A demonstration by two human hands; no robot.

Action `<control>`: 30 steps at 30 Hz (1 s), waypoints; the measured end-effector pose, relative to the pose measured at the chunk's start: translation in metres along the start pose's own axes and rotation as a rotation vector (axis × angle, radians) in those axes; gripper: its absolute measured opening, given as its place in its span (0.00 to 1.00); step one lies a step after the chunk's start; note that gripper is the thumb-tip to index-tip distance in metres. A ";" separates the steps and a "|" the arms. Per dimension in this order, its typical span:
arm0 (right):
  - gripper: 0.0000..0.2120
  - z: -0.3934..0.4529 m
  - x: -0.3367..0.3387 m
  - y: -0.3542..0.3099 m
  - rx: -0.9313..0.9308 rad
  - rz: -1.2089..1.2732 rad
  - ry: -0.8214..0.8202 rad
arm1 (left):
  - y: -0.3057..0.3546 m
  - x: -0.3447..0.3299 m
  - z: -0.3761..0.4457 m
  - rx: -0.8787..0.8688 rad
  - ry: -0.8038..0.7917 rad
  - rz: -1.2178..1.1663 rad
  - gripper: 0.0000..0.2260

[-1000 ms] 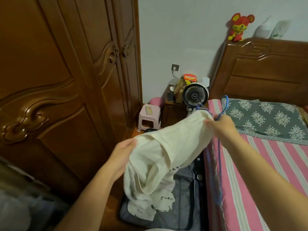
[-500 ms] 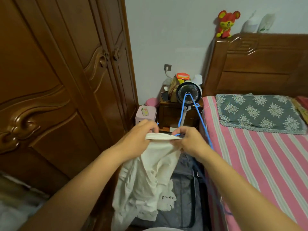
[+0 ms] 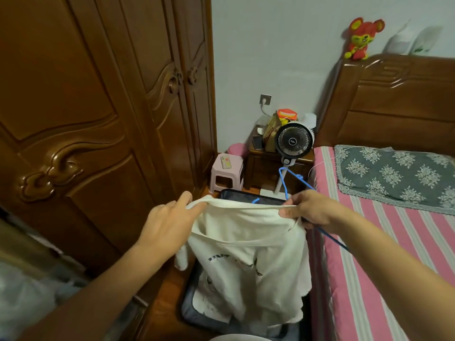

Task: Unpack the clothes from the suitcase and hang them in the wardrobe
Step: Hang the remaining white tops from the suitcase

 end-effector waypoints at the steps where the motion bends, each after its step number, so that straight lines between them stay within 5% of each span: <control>1: 0.08 -0.001 0.001 0.008 -0.025 0.039 -0.017 | 0.007 0.004 0.002 0.052 0.010 0.001 0.32; 5: 0.13 -0.010 0.006 0.047 -0.122 0.318 -0.173 | 0.037 0.021 0.017 0.145 0.036 -0.198 0.22; 7: 0.13 -0.013 0.019 0.071 -0.159 0.333 -0.069 | 0.050 0.021 0.030 0.172 -0.080 -0.303 0.21; 9: 0.03 -0.018 0.033 0.090 -0.136 0.100 0.150 | 0.057 0.014 0.045 0.147 -0.262 -0.340 0.24; 11: 0.07 -0.025 0.042 0.097 -0.080 -0.114 0.340 | 0.058 0.003 0.060 0.107 -0.422 -0.286 0.27; 14: 0.13 -0.034 0.039 0.093 0.107 -0.273 0.369 | 0.050 -0.018 0.078 0.112 -0.602 -0.140 0.34; 17: 0.04 -0.047 0.043 0.084 0.257 -0.172 0.400 | 0.039 -0.037 0.087 0.128 -0.699 0.006 0.39; 25: 0.09 -0.076 0.023 0.045 0.431 -0.314 0.234 | 0.037 -0.036 0.090 0.043 -0.694 0.212 0.35; 30: 0.07 -0.056 -0.031 0.000 0.611 -0.557 0.338 | 0.072 -0.012 0.092 -0.089 -0.589 0.149 0.31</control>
Point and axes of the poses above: each hand's wrist, its own z-axis towards the middle knuckle, its own x-axis out of the back of the hand, y = z × x, the point moved 4 cm from there along z, towards the middle knuckle, and after that the axes turned 3 degrees about z, right-handed, at the moved point
